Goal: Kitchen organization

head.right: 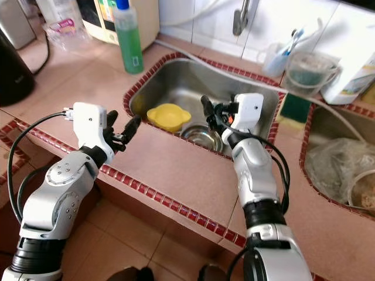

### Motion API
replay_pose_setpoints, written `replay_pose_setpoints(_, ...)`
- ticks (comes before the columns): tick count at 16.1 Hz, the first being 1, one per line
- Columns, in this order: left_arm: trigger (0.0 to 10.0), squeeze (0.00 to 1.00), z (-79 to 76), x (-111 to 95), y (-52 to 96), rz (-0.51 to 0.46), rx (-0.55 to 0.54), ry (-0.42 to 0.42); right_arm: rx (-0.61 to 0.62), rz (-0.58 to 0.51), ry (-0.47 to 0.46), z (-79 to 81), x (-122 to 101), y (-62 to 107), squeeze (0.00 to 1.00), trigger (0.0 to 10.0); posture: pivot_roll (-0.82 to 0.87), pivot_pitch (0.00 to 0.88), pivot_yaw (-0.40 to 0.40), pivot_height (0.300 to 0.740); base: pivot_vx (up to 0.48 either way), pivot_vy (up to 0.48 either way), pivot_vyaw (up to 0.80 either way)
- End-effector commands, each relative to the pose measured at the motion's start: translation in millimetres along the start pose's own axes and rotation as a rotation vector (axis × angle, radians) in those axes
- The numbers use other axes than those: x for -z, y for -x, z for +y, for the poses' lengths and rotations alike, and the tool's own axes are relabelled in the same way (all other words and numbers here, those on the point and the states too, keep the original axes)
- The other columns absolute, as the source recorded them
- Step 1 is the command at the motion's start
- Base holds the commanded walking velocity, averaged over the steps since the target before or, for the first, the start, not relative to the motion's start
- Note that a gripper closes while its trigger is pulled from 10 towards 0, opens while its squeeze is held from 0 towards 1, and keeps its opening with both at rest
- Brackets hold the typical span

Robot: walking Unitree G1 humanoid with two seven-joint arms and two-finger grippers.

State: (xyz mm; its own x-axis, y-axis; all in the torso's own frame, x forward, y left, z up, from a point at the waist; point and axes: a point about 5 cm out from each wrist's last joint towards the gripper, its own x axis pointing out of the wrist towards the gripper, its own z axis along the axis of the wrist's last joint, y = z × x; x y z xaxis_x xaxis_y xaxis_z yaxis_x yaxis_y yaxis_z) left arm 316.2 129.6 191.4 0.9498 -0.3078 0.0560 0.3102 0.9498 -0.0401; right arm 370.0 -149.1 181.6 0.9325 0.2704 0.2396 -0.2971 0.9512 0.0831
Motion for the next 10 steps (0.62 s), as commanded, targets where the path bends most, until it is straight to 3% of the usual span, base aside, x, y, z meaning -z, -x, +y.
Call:
replay_pose_setpoints(1,10.0,0.0,5.1,1,0.1,-0.023,-0.029,-0.009,-0.004,-0.015,0.039,1.7,-1,3.1,1.0,10.0,-0.12,0.068,0.005,0.74,0.0,0.0,0.0)
replay_pose_setpoints(6,10.0,0.0,15.3,6,5.7,-0.081,-0.081,-0.007,0.047,-0.036,0.053,3.1,6,21.1,1.0,10.0,-0.13,0.055,0.032,0.74,0.0,0.0,0.0)
replay_pose_setpoints(9,10.0,0.0,12.5,21,8.6,-0.081,-0.084,-0.008,0.104,-0.035,0.066,-0.1,12,37.2,1.0,10.0,-0.16,0.033,0.067,0.74,0.0,0.0,0.0)
replay_pose_setpoints(10,10.0,0.0,14.9,22,9.4,-0.088,-0.097,-0.041,0.118,-0.032,0.07,2.1,15,44.2,0.0,10.0,-0.16,0.032,0.071,0.74,0.0,0.0,0.0)
